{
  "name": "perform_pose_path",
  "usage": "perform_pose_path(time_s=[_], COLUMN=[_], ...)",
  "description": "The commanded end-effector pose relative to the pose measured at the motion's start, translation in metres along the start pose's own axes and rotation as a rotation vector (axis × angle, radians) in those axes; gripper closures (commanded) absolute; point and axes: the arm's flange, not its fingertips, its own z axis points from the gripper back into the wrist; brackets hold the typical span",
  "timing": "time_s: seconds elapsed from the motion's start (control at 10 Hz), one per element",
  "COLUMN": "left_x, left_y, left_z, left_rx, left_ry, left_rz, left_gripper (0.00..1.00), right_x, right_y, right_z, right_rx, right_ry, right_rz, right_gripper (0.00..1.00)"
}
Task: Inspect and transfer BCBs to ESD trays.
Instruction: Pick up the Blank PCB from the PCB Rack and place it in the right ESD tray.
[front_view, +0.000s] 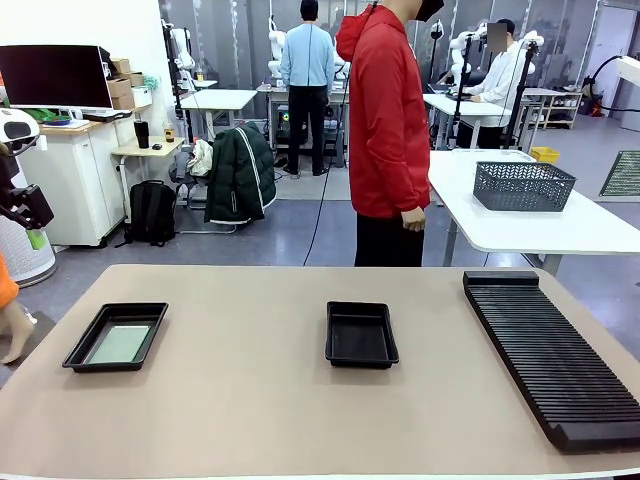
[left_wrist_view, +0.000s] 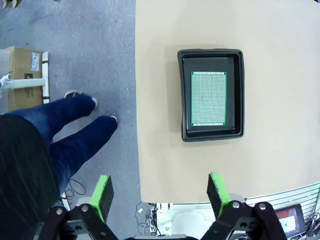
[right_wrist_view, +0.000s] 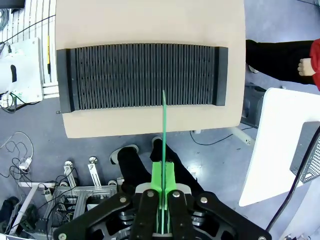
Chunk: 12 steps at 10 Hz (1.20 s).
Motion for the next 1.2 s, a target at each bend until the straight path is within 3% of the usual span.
perform_pose_path(time_s=[0.0,0.1,0.3,0.5,0.9,1.0,1.1], left_x=[-0.001,-0.001,-0.001,-0.001,-0.001,-0.001,-0.001], left_y=[-0.001,-0.001,-0.001,-0.001,-0.001,-0.001,-0.001], left_z=[0.000,0.000,0.000,0.000,0.000,0.000,0.000], left_rx=[0.000,0.000,0.000,0.000,0.000,0.000,0.000], left_ry=[-0.004,-0.004,-0.004,-0.004,-0.004,-0.004,-0.004], left_rz=[0.001,0.001,0.001,0.001,0.001,0.001,0.001], left_gripper=[0.00,0.00,0.00,0.00,0.00,0.00,0.00], right_x=[0.000,0.000,0.019,0.050,0.131,0.091,0.100], right_y=[0.005,0.000,-0.010,-0.020,-0.037,-0.018,-0.019], right_z=[-0.002,0.000,-0.003,-0.013,-0.050,-0.089,-0.105], right_rx=[0.004,0.000,0.064,0.120,0.264,0.293,0.327], right_ry=[-0.004,0.000,-0.065,-0.149,-0.183,-0.187,-0.203], right_rz=[-0.005,0.000,-0.159,-0.359,-0.696,-0.766,-0.845], right_gripper=[1.00,0.97,0.97,0.97,0.97,0.97,0.97])
